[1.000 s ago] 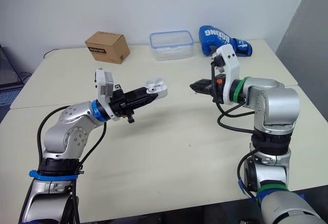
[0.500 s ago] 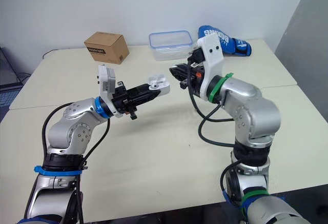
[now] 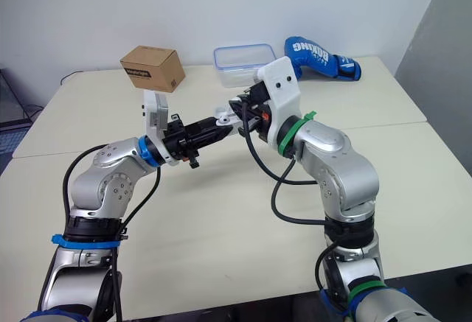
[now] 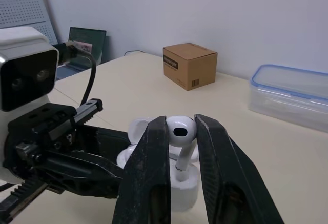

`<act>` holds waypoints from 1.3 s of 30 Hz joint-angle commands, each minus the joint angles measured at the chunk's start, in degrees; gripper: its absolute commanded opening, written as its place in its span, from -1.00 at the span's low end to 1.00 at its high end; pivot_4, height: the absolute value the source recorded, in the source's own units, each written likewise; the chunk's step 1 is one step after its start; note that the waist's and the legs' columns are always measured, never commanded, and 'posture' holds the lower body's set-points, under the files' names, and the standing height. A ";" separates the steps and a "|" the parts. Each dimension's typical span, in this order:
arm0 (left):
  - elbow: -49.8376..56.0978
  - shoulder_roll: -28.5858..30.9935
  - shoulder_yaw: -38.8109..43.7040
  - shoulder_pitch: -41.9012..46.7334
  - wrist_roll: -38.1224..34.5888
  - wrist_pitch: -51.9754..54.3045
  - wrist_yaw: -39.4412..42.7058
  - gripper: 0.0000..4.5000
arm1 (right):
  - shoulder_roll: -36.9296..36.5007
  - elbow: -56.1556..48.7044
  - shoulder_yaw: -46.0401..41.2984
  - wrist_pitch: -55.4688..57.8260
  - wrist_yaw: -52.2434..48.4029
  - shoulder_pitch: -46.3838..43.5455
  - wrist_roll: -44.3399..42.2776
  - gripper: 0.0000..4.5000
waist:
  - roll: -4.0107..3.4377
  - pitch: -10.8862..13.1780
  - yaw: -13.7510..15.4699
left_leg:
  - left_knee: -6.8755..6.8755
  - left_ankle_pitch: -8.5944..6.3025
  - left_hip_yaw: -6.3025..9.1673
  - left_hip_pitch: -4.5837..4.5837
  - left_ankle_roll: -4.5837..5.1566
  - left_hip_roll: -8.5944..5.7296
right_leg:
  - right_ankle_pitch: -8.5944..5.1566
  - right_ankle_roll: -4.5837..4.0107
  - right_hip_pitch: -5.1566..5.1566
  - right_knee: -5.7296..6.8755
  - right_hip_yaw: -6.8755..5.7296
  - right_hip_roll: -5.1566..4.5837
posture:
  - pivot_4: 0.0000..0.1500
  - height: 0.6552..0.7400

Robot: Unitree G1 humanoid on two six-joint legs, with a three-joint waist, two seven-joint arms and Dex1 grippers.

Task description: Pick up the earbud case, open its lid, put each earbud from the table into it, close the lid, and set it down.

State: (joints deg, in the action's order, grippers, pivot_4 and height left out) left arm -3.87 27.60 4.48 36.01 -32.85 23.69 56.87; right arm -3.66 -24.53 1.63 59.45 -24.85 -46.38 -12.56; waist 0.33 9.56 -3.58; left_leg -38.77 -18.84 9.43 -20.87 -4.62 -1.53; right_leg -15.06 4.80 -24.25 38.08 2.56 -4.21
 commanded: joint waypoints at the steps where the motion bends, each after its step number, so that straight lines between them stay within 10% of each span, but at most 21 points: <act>1: 1.00 -0.33 0.73 2.05 -0.64 -0.12 -0.26 -0.65 | 0.60 -0.90 0.26 -1.49 2.05 -0.52 -1.12 -0.83 | 0.00 0.00 0.00 | 0.00 0.00 0.00 0.00 0.00 0.00 | 0.00 0.00 0.00 0.00 0.00 0.00 | 1.00 1.00; 33: 0.05 -2.45 1.46 5.26 -0.96 0.28 -2.83 -0.65 | -1.75 0.17 7.92 -3.89 10.60 -0.41 1.66 -0.83 | 0.00 0.00 -0.21 | 0.02 0.00 0.00 0.00 0.00 0.00 | 0.00 0.00 0.00 -0.01 0.00 0.01 | 1.00 1.00; 39: 0.11 -2.23 1.60 5.32 -0.85 0.45 -2.50 -0.65 | -1.42 0.06 7.67 -3.90 10.26 -0.23 1.31 0.07 | 0.00 0.00 -0.21 | 0.02 0.00 0.00 0.00 0.00 0.00 | 0.00 0.00 0.00 -0.02 0.00 0.01 | 1.00 1.00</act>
State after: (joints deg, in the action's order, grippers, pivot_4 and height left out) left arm -5.29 25.30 4.92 39.33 -33.12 25.57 54.24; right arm -5.68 -22.70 8.62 55.75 -14.07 -46.15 -10.25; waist 0.33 9.56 -3.79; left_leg -38.75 -18.84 9.42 -20.87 -4.61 -1.53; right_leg -15.06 4.80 -24.25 38.06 2.57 -4.20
